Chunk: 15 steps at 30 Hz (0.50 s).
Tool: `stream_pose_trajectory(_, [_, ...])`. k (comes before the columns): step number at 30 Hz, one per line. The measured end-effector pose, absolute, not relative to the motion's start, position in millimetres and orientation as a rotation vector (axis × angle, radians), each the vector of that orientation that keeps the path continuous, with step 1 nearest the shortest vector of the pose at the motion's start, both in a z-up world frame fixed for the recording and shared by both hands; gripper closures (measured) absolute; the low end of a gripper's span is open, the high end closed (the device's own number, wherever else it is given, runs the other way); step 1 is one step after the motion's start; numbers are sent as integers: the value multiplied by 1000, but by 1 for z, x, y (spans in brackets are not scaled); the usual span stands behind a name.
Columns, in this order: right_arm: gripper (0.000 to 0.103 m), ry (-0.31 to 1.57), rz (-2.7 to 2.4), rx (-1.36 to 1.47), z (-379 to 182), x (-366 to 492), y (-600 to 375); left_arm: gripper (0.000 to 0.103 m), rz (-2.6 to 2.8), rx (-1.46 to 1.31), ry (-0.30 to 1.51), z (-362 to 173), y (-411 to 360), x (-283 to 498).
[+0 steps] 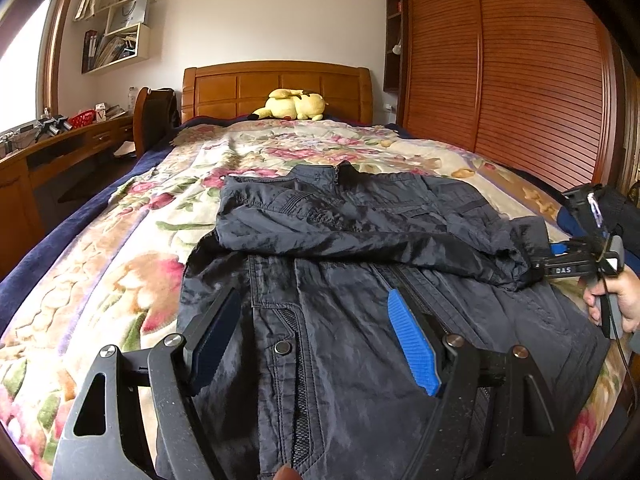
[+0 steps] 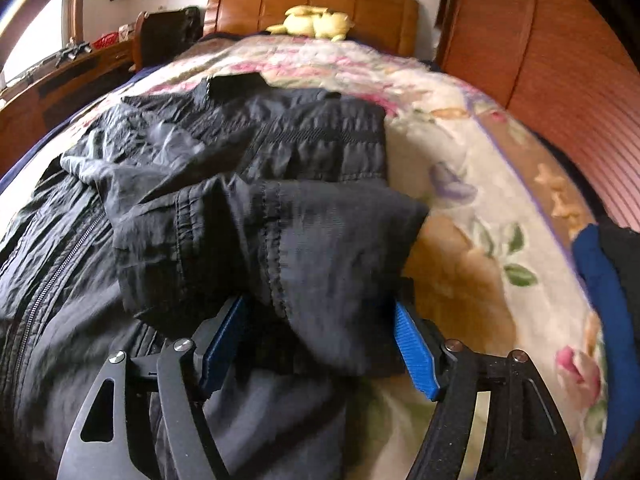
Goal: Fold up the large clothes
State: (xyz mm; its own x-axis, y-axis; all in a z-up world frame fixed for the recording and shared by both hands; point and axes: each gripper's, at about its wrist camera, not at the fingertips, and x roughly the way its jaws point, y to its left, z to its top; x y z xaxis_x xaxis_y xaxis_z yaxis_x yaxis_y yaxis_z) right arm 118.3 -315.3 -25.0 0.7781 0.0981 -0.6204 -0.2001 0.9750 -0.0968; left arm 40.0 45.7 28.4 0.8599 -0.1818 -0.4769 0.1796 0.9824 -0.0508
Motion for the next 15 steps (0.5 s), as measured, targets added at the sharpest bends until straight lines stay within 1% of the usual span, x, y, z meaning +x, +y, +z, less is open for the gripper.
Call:
stream_pose_trajectory(1, [31, 667, 166, -161, -26, 122, -315, 26, -189, -4, 501, 28, 46, 40])
stream_pose_trajectory(2, [37, 676, 181, -154, -27, 125, -313, 26, -188, -4, 501, 28, 46, 40])
stream_pose_trajectory(4, [75, 703, 204, -155, -30, 130, -313, 26, -187, -3, 502, 29, 47, 39])
stream_pose_trajectory(5, [81, 699, 197, -174, -29, 130, -311, 26, -187, -4, 502, 29, 49, 38])
stream_pose_trajectory(6, [90, 685, 190, -196, -26, 128, -309, 26, -187, -6, 502, 29, 50, 38])
stream_pose_trajectory(7, [93, 651, 179, -215, -19, 124, -309, 26, -186, -9, 501, 30, 52, 38])
stream_pose_trajectory(10, [95, 560, 178, -197, 11, 111, -310, 26, -187, -14, 497, 32, 55, 37])
stream_pose_trajectory(15, [96, 444, 247, -225, 64, 89, -280, 26, -180, -28, 491, 35, 62, 37])
